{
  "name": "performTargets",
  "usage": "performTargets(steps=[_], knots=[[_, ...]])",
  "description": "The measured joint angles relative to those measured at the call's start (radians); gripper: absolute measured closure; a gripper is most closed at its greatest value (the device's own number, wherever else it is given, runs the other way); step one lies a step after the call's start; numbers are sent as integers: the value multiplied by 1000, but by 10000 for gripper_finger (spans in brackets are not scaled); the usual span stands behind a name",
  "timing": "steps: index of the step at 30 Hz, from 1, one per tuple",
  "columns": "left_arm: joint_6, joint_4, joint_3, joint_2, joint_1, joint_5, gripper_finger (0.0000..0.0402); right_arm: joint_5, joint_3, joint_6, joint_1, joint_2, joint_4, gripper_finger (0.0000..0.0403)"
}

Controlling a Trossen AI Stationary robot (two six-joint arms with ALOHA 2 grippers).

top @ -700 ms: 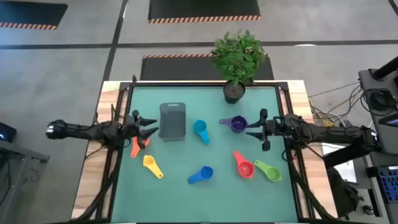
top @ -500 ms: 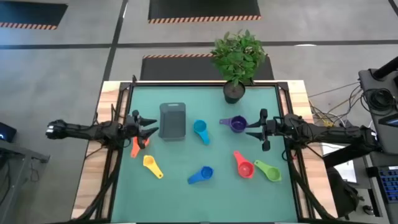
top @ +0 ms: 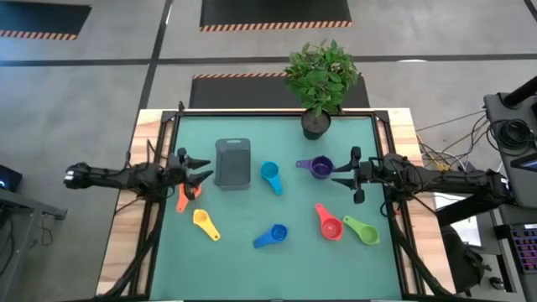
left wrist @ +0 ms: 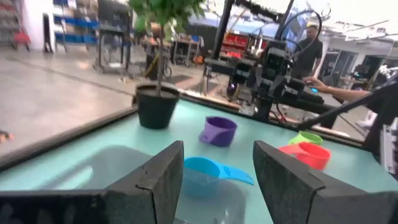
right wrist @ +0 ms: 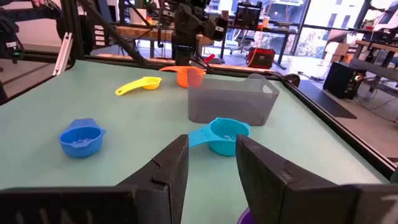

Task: Nest measuring cups in basket
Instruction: Stack the orange measuring cup on top of the violet measuring cup

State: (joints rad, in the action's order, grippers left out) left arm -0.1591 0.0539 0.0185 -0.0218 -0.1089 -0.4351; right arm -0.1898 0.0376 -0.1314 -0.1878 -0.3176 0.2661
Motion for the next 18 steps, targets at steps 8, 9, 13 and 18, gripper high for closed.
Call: performTargets(steps=[8, 9, 13, 18], knots=[[-39, -7, 2, 22, 9, 1, 226, 8, 0, 0, 0, 1, -8, 282], [-17, -6, 2, 21, 8, 8, 226, 8, 0, 0, 0, -2, -8, 282], [68, -12, 1, 22, 8, 109, 226, 8, 0, 0, 0, -5, -7, 282], [104, -5, -7, 22, 8, 217, 226, 8, 0, 0, 0, -8, -7, 282]])
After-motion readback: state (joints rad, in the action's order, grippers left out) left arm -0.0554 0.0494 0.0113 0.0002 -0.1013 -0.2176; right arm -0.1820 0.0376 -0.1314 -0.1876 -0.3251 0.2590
